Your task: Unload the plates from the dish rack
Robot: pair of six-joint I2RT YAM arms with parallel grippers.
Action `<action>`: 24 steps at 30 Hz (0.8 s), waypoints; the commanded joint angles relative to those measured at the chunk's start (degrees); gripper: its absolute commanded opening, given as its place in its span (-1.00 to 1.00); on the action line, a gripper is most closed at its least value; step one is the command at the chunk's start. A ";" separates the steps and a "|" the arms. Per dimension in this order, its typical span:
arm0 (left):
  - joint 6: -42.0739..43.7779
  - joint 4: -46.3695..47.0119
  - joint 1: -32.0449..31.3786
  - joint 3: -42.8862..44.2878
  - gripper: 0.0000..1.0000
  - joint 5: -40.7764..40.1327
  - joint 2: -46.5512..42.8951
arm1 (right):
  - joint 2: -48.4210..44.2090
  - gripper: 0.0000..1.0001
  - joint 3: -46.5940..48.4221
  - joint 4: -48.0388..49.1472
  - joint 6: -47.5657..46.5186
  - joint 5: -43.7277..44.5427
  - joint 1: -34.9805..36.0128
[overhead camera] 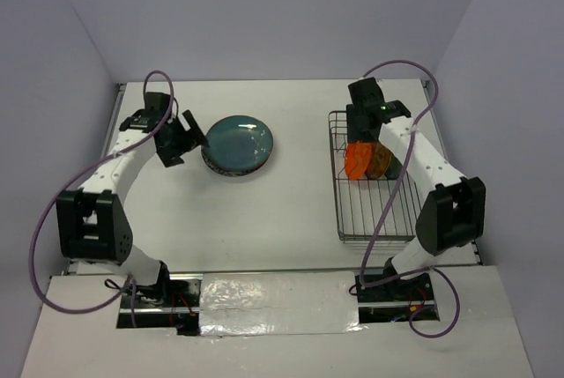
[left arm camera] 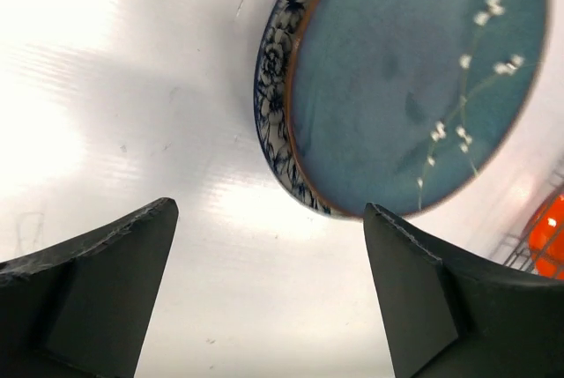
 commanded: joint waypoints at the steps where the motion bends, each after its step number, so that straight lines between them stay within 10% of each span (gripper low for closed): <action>1: 4.94 -0.46 -0.18 -1.51 0.99 2.30 -10.28 | 2.94 0.19 -0.13 4.05 -1.01 3.38 -0.21; 14: 19.10 2.54 -0.88 -14.70 0.99 15.69 -34.91 | 2.42 -0.97 -0.67 2.83 -1.98 11.46 1.81; 24: 19.20 5.26 -0.80 -20.51 0.99 7.53 -40.80 | -6.71 -1.00 12.23 -6.48 -2.33 20.77 7.60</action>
